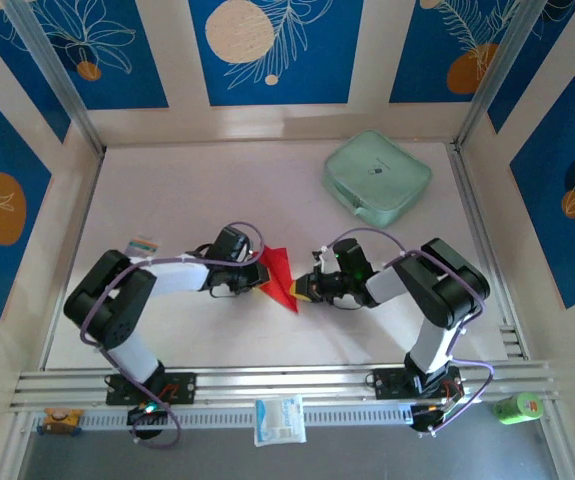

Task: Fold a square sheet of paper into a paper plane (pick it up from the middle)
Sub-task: Fourth fold the wing at the center of the table.

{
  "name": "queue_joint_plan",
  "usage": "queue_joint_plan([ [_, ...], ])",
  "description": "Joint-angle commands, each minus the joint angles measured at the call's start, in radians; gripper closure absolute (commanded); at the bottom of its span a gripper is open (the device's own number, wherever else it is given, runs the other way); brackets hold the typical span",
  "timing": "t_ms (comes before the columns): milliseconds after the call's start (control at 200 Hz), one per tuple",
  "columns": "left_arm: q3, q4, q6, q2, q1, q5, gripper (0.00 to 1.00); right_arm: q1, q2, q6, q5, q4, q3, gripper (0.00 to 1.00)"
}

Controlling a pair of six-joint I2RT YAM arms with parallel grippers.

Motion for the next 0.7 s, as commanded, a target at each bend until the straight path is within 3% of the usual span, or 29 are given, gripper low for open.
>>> queue_joint_plan([
  [0,-0.039,-0.001,-0.033,-0.118,-0.003,-0.008,0.62,0.041,-0.07,-0.12,0.06,-0.175,0.037,0.95],
  [90,-0.053,0.003,-0.051,-0.194,-0.002,-0.026,0.44,0.082,-0.116,-0.21,0.133,-0.306,0.077,0.95],
  [235,-0.046,-0.013,-0.075,-0.23,0.008,-0.024,0.29,0.145,-0.156,-0.307,0.243,-0.432,0.123,0.94],
  [555,-0.009,-0.083,-0.13,-0.154,0.032,-0.005,0.24,0.321,-0.183,-0.478,0.543,-0.536,0.164,0.94],
  [695,0.002,-0.157,-0.14,-0.129,0.045,-0.001,0.27,0.391,-0.196,-0.525,0.675,-0.517,0.154,0.94],
])
